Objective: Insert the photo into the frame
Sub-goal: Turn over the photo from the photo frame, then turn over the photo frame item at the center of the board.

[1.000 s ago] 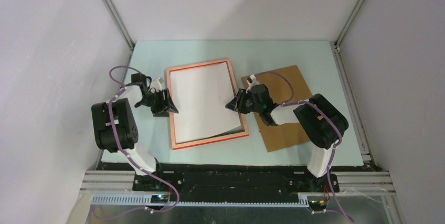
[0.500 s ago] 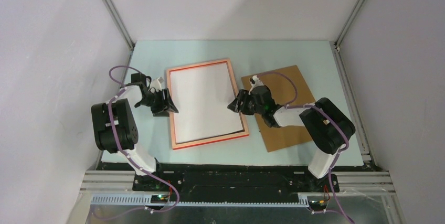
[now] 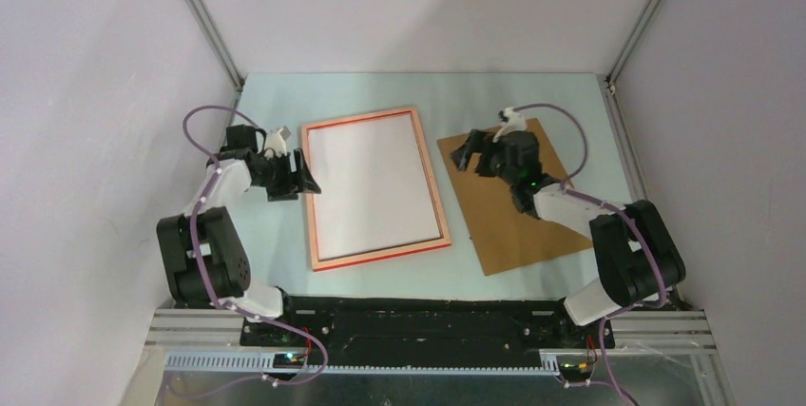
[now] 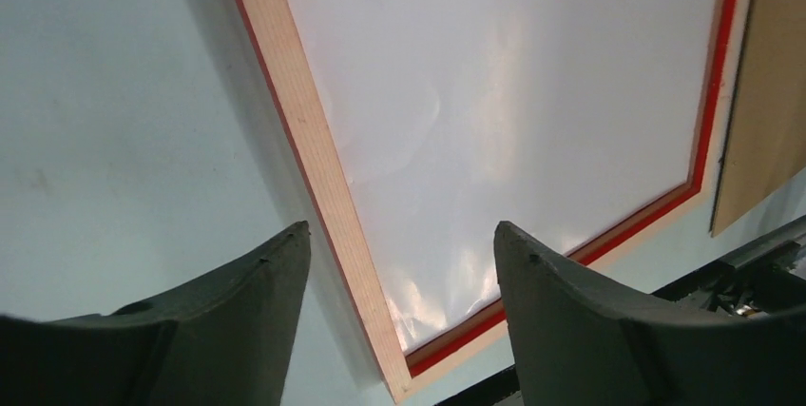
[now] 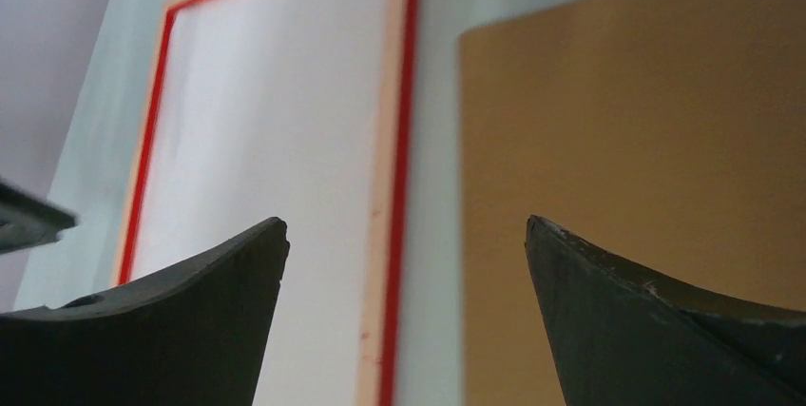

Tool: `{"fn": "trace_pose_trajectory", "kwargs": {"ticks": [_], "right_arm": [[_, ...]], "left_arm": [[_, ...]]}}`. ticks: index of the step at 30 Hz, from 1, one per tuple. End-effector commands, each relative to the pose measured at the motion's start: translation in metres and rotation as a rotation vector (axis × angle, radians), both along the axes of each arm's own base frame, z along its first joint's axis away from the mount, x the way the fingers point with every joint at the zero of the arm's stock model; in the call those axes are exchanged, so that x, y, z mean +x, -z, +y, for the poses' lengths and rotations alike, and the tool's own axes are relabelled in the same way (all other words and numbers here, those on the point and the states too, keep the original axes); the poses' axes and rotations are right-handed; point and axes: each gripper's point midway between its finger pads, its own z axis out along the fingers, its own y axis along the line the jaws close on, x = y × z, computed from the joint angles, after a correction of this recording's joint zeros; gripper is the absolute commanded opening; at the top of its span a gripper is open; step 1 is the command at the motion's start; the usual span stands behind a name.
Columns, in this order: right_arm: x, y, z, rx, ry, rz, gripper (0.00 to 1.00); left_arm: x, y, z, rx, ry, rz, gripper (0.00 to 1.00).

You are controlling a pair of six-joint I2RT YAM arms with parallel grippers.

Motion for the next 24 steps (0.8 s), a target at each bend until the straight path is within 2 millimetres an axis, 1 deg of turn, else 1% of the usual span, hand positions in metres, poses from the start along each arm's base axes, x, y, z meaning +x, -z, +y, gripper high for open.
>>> {"fn": "trace_pose_trajectory", "kwargs": {"ticks": [1,2,3,4,5,6,9,10,11,12,13,14,15,16,17,18,19,20,21,22,23,24], "right_arm": [[0.024,-0.043,-0.054,-0.079,0.037,-0.147,0.99],[0.028,-0.05,-0.072,-0.108,0.062,-0.168,1.0],[0.03,-0.052,-0.081,-0.13,0.077,-0.178,0.99],[0.031,-0.056,-0.099,-0.176,0.105,-0.194,0.99],[0.033,-0.057,-0.111,-0.209,0.135,-0.199,0.99],[0.031,-0.058,-0.127,-0.269,0.151,-0.209,0.99],[0.025,-0.063,-0.162,-0.418,0.201,-0.222,0.99],[0.024,-0.063,-0.175,-0.477,0.21,-0.227,0.99],[0.02,-0.063,-0.183,-0.504,0.225,-0.216,0.99],[0.019,-0.063,-0.196,-0.53,0.24,-0.211,0.99],[0.016,-0.062,-0.207,-0.539,0.255,-0.192,0.99],[0.014,-0.061,-0.213,-0.545,0.262,-0.183,0.99],[0.011,-0.057,-0.215,-0.543,0.252,-0.163,0.99],[0.01,-0.055,-0.23,-0.546,0.281,-0.143,0.99],[0.007,-0.05,-0.234,-0.54,0.278,-0.116,0.99],[0.004,-0.044,-0.244,-0.536,0.294,-0.082,0.99],[-0.001,-0.036,-0.252,-0.523,0.291,-0.027,1.0],[-0.002,-0.029,-0.253,-0.495,0.278,0.007,1.0],[-0.007,-0.026,-0.265,-0.474,0.3,0.055,0.99],[-0.008,-0.018,-0.267,-0.455,0.288,0.09,0.99],[-0.012,-0.015,-0.276,-0.453,0.299,0.135,0.99],[-0.014,-0.007,-0.281,-0.455,0.296,0.176,0.99]], "left_arm": [[0.014,-0.048,0.006,0.064,0.036,-0.191,0.78],[0.016,-0.059,0.006,0.076,0.042,-0.23,0.82],[0.017,-0.065,0.006,0.091,0.046,-0.251,0.84],[0.02,-0.077,0.007,0.11,0.047,-0.289,0.9],[0.022,-0.085,0.007,0.137,0.05,-0.316,0.93],[0.025,-0.094,0.008,0.163,0.049,-0.343,0.96],[0.027,-0.119,-0.012,0.189,0.101,-0.42,0.99],[0.026,-0.122,-0.026,0.195,0.138,-0.432,1.0],[0.026,-0.13,-0.037,0.194,0.159,-0.452,1.0],[0.023,-0.132,-0.055,0.193,0.205,-0.464,1.0],[0.024,-0.139,-0.066,0.183,0.22,-0.476,1.0],[0.02,-0.142,-0.086,0.172,0.269,-0.485,1.0],[0.022,-0.146,-0.097,0.159,0.282,-0.489,1.0],[0.018,-0.148,-0.117,0.144,0.32,-0.489,1.0],[0.022,-0.153,-0.129,0.126,0.32,-0.482,1.0],[0.018,-0.154,-0.147,0.111,0.355,-0.479,1.0],[0.023,-0.156,-0.159,0.088,0.356,-0.466,1.0],[0.02,-0.148,-0.178,0.071,0.398,-0.434,1.0],[0.023,-0.157,-0.191,0.044,0.395,-0.438,1.0],[0.021,-0.147,-0.208,0.033,0.427,-0.402,1.0],[0.022,-0.155,-0.222,0.003,0.436,-0.404,1.0],[0.019,-0.141,-0.24,-0.009,0.459,-0.354,1.0]]}}
